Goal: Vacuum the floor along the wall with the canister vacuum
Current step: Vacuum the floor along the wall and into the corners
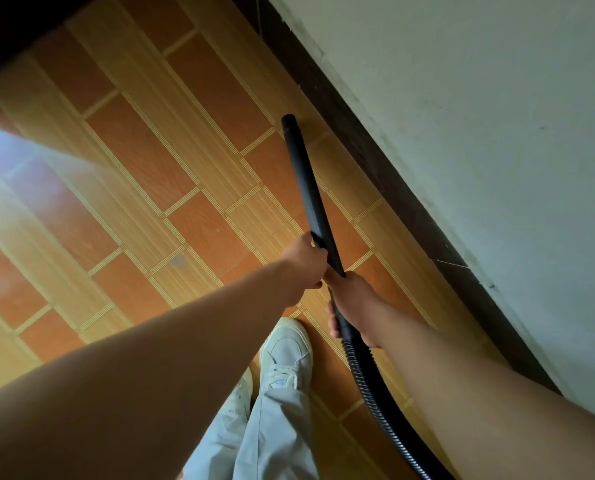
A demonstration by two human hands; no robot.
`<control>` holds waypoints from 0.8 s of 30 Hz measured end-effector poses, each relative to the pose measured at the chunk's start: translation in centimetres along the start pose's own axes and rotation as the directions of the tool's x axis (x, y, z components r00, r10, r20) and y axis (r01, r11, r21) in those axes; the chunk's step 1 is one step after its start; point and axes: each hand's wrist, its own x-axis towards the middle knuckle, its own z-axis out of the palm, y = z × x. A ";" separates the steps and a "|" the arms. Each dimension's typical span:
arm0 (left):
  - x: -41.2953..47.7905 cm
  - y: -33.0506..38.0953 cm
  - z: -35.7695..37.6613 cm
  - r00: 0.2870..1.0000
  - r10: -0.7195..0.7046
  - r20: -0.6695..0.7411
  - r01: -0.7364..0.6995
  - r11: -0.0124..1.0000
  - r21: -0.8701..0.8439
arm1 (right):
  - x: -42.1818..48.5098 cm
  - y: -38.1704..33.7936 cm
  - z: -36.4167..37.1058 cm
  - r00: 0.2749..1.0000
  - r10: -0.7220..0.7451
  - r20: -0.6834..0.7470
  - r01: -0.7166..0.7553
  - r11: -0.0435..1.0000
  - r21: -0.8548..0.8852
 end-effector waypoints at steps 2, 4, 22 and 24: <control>-0.3 0.8 -0.4 1.000 -0.008 -0.005 0.008 1.000 -0.008 | -0.1 -0.4 -0.2 1.000 -0.014 0.017 0.014 1.000 -0.006; -0.4 1.7 -0.5 1.000 -0.008 -0.008 0.008 1.000 -0.017 | -0.2 -0.5 -0.3 0.999 -0.024 0.028 0.025 1.000 -0.004; 3.2 6.2 -3.7 0.999 0.042 -0.018 -0.043 0.997 -0.060 | 2.2 -5.9 0.9 0.999 -0.037 0.003 0.037 0.999 0.027; 3.5 6.6 -4.6 0.999 0.045 -0.021 -0.046 0.997 -0.061 | 2.5 -6.8 1.4 0.999 -0.033 0.007 0.033 0.999 0.027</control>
